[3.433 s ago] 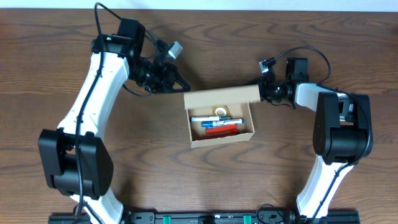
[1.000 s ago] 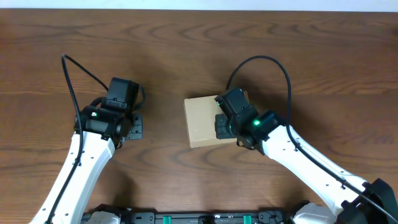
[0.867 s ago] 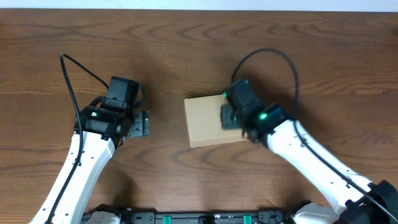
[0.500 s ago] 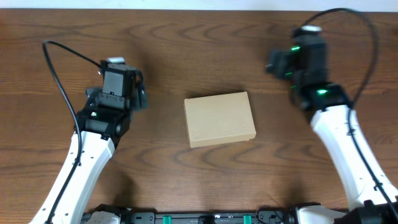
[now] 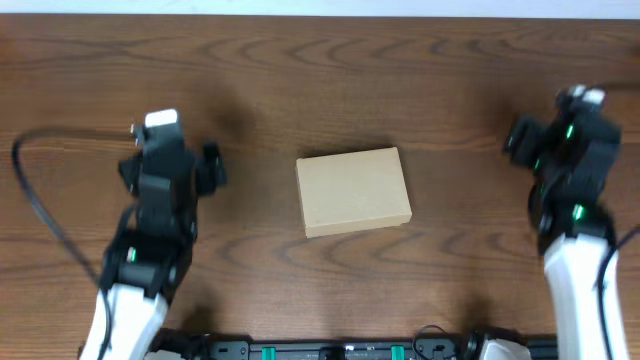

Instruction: Pack container

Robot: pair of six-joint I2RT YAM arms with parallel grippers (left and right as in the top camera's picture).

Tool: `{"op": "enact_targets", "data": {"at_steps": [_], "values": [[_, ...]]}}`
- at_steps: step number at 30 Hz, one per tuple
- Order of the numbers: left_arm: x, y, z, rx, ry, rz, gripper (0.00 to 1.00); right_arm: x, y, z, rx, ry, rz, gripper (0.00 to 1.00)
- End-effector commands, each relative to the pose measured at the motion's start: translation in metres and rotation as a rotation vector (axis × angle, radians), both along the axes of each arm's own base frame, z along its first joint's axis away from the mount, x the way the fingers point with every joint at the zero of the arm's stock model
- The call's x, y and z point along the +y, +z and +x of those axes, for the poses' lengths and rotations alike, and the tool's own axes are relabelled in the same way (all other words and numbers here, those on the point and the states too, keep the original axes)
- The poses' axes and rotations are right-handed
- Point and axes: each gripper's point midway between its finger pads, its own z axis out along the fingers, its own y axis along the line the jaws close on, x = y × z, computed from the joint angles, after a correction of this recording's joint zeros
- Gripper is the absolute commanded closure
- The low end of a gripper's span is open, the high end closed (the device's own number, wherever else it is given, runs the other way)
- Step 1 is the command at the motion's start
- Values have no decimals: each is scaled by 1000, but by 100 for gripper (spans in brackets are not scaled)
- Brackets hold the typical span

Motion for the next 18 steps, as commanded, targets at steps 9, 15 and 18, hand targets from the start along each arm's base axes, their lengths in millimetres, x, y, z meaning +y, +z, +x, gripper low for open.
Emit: {"op": "enact_targets", "data": {"at_steps": [9,15,18], "values": [[33,-16,-95,-85,105,-68,5,72,-68,-92,46,253,35,16],[41,-9,-104,-127,153,-82,5,83,-83,-111,120,287,53,1],[41,-12,-105,-114,153,-78,5,83,-86,-114,135,282,60,1]]}}
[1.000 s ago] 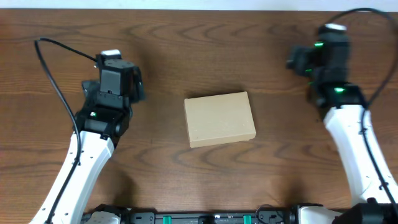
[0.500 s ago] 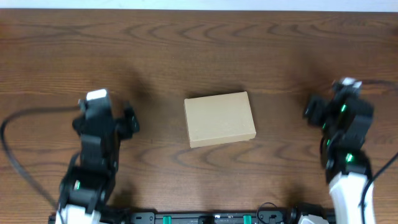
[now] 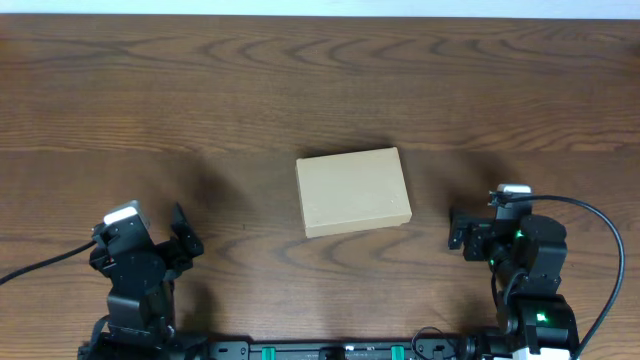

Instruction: Pack container

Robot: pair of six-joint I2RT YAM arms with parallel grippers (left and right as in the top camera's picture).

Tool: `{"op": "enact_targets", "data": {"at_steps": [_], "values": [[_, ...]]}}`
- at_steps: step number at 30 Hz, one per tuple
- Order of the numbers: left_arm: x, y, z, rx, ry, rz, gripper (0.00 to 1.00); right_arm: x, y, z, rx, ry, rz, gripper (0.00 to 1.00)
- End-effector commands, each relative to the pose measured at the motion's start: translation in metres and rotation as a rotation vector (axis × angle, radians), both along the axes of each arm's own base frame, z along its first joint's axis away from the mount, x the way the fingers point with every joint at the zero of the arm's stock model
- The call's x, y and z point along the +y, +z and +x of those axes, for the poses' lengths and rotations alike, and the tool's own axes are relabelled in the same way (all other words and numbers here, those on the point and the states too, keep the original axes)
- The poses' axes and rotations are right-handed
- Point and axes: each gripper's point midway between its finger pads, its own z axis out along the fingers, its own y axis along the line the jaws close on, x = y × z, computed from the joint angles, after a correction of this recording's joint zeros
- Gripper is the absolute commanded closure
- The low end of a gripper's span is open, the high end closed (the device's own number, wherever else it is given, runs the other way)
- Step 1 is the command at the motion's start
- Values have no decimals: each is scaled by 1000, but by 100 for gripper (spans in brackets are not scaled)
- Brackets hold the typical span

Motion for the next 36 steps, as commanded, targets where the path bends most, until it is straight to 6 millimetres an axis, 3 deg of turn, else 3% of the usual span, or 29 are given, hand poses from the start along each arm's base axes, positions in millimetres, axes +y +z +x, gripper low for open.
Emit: {"op": "enact_targets", "data": {"at_steps": [1,10,26,30,36], "values": [[6,-1,-3,2,37,-2,5,3,-5,-3,16,14,5,1],[7,-9,-7,39,37,7,5,3,-5,-3,18,14,5,1],[13,-45,-33,230,37,55,5,5,-5,-3,13,21,5,1],[13,-48,-35,247,37,59,5,10,8,-4,-45,42,-3,1],[13,-49,-37,256,37,61,5,20,49,-4,-282,86,-36,1]]}}
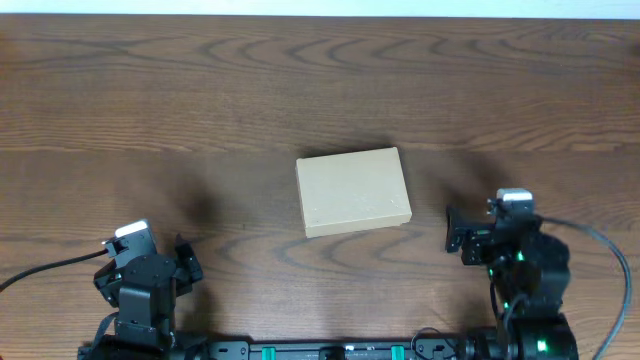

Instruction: Pack container

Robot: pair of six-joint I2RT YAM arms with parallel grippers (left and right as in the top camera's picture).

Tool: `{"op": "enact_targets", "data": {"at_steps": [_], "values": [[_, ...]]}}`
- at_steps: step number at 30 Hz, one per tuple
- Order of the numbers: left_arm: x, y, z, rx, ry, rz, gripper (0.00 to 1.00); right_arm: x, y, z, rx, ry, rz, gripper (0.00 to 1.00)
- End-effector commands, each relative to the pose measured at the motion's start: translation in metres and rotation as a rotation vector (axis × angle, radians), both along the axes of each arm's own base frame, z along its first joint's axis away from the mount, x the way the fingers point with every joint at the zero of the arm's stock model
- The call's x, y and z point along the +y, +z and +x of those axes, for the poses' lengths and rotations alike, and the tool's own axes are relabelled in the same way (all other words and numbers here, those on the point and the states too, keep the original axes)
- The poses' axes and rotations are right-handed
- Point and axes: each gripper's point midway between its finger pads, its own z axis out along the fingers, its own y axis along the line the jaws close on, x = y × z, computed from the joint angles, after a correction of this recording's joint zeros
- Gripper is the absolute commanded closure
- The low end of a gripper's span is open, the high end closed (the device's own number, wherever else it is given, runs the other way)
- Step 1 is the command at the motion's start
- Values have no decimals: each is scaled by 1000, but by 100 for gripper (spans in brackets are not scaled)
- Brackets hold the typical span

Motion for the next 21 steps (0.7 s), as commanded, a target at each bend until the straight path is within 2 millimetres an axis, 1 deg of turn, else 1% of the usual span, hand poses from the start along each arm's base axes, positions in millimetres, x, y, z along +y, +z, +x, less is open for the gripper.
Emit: {"op": "enact_targets", "data": {"at_steps": [1,3,8,11,17,21], "values": [[4,1,-1,-5,23,10,5,5,14,2,-142,27,-29,1],[4,1,-1,-5,23,9,5,8,19,8,-237,40,-33,1],[4,1,-1,-5,23,9,5,17,14,16,-379,71,-25,1],[4,1,-1,-5,23,9,5,19,10,17,-405,79,-59,1],[4,1,-1,-5,23,10,5,6,-1,18,-382,9,-89,1],[4,1,-1,-5,23,10,5,5,-5,14,-393,8,-99,1]]}}
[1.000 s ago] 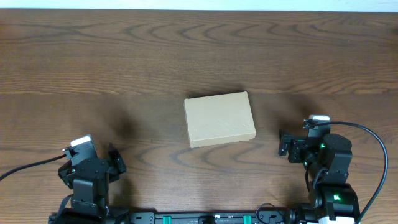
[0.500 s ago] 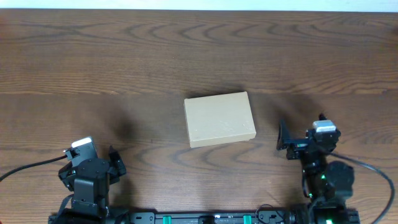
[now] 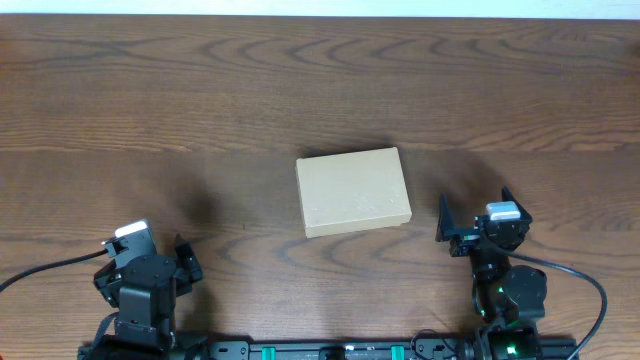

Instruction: Pack container

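Note:
A tan cardboard box (image 3: pixel 353 191) lies flat in the middle of the wooden table (image 3: pixel 320 90), its lid down and its contents hidden. My left gripper (image 3: pixel 185 262) is folded back at the near left edge, far from the box; its fingers show only as a small dark shape. Near the front right, my right gripper (image 3: pixel 475 210) sits a short way right of the box, not touching it. Its two dark fingers stand spread apart with nothing between them.
Black cables run from both arm bases along the near edge. A black rail (image 3: pixel 340 350) with green fittings lies at the bottom of the view. Only the box rests on the table.
The right gripper has turned and shifted slightly, so both its fingers now show spread apart. The left arm and the box have not moved.
Both arms were first stretched out over the table, level with the box on either side. Then both were drawn back to the near edge. The box has stayed shut in the same place throughout, and now only the right wrist has turned.

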Robot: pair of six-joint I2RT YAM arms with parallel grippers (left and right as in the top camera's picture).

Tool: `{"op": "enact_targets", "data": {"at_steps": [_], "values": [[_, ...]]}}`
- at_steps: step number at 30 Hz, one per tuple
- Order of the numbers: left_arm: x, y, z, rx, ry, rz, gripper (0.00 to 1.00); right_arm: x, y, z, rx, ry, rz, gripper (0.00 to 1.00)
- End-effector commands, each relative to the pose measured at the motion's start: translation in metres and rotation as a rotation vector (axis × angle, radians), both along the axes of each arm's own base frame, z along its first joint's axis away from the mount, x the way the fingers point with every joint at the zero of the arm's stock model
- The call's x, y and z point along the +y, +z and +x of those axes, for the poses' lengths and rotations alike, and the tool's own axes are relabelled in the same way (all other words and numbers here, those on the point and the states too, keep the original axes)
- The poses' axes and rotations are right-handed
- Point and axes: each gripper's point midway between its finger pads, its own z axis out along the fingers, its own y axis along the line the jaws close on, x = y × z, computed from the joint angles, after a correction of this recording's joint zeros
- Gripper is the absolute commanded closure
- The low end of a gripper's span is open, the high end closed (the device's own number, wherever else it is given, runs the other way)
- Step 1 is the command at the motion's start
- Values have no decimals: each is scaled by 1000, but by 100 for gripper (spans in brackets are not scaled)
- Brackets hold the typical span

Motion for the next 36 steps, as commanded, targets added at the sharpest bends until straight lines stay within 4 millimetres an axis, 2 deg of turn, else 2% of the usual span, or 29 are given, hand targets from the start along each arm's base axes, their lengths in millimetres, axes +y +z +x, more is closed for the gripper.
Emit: {"op": "enact_targets", "data": {"at_steps": [1,7,11,22,30,36], "values": [[4,1,-1,-5,21,7,5,-5,-7,-3,-16,-26,-25,1],[4,1,-1,-5,20,7,5,-2,-19,-10,18,-9,-22,1],[4,1,-1,-5,20,7,5,-4,-9,-12,-24,-13,-43,1],[4,1,-1,-5,21,7,5,-7,-9,-12,-29,-27,-103,1],[4,1,-1,-5,21,7,5,-25,-6,-12,-34,-140,63,1],[4,1,-1,-5,21,7,5,-28,-6,-12,-36,-158,99,1]]}}
